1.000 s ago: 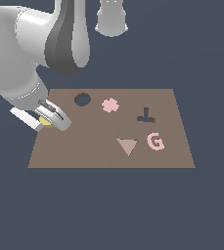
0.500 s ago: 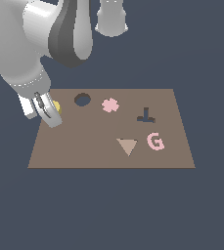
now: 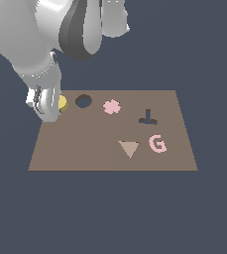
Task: Insert a designated object into the corresponding slot on a board.
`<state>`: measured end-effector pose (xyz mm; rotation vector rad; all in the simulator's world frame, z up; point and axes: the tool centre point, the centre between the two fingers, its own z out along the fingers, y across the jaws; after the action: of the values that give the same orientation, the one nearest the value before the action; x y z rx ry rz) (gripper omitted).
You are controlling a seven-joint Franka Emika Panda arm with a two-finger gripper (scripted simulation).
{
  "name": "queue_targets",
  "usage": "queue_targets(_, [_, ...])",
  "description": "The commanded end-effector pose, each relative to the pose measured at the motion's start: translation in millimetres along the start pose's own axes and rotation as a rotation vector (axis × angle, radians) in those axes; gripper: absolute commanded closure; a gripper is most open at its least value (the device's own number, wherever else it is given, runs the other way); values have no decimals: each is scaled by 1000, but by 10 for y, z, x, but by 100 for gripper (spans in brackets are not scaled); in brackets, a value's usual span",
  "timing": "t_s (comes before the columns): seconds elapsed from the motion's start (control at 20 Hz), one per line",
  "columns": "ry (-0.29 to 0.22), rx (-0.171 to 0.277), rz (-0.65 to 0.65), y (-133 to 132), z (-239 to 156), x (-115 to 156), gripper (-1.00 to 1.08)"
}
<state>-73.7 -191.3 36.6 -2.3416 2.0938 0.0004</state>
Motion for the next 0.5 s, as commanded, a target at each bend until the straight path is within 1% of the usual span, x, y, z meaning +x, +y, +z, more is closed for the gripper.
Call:
queue_targets(0.0, [0, 1, 104, 55, -6, -60, 108])
queue_targets(0.45, [-1, 1, 453, 190, -19, -308, 108])
